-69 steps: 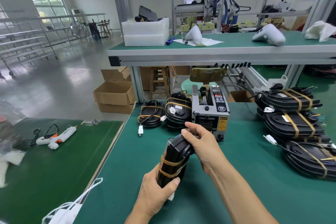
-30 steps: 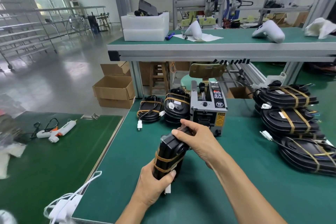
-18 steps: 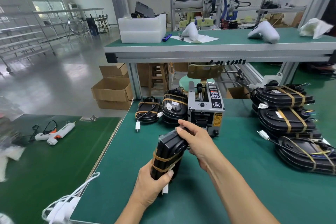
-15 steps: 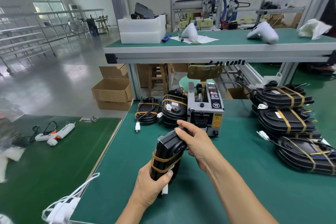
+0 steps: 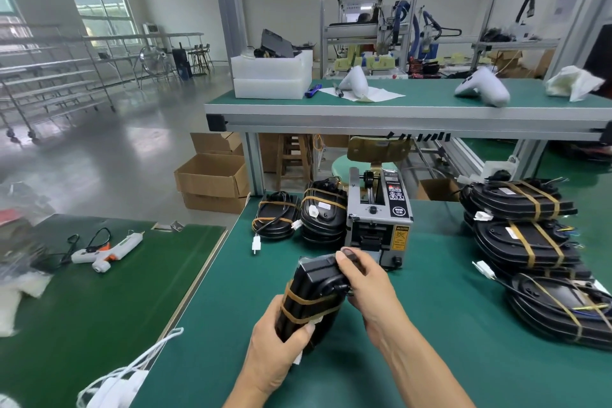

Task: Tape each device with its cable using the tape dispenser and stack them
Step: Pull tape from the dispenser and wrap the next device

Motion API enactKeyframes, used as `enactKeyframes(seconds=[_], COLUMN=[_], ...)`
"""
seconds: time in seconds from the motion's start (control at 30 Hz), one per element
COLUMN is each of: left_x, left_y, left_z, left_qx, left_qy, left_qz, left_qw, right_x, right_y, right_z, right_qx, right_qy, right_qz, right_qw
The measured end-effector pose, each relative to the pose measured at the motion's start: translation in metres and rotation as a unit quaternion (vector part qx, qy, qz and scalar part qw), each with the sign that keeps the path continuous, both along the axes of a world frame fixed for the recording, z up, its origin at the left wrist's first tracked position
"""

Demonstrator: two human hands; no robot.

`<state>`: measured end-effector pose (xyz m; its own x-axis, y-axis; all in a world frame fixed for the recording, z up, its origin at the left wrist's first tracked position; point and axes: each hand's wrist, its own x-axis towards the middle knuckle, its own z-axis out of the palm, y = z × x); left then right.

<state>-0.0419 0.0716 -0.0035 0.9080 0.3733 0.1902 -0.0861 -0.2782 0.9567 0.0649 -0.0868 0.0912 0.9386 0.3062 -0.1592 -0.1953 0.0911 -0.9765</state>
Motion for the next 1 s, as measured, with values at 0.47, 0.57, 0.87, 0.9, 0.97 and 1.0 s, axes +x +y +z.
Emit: enactKeyframes(seconds=[0.47, 0.57, 0.87, 0.9, 0.97, 1.0], left_x=[0.003, 0.002, 0.01, 0.008, 0.001, -0.003], left_y=[0.014, 0.012, 0.018, 0.019, 0.02, 0.019], left_z=[-0.002, -0.003, -0.01, -0.006, -0.002, -0.001], left_qx=[-0.209, -0.255, -0.299, -0.289, -0.217, -0.168], left_qy=[-0.005, 0.005, 0.025, 0.021, 0.031, 0.04], left_qz=[0.034, 0.024, -0.025, -0.042, -0.057, -0.057], left_qw=[0.977, 0.967, 0.954, 0.956, 0.974, 0.983], right_x=[-0.046, -0.042, -0.028, -0.028, -0.03, -0.031], right_y=[-0.001, -0.001, -0.004, -0.004, -0.005, -0.006], right_z=[-0.071, -0.08, -0.091, -0.09, -0.088, -0.085], right_qx=[-0.128, -0.139, -0.09, -0.093, -0.107, -0.11], right_qy=[-0.211, -0.198, -0.138, -0.137, -0.146, -0.152], right_qz=[0.152, 0.124, 0.049, 0.046, 0.052, 0.056], right_qw=[0.957, 0.962, 0.985, 0.985, 0.982, 0.981])
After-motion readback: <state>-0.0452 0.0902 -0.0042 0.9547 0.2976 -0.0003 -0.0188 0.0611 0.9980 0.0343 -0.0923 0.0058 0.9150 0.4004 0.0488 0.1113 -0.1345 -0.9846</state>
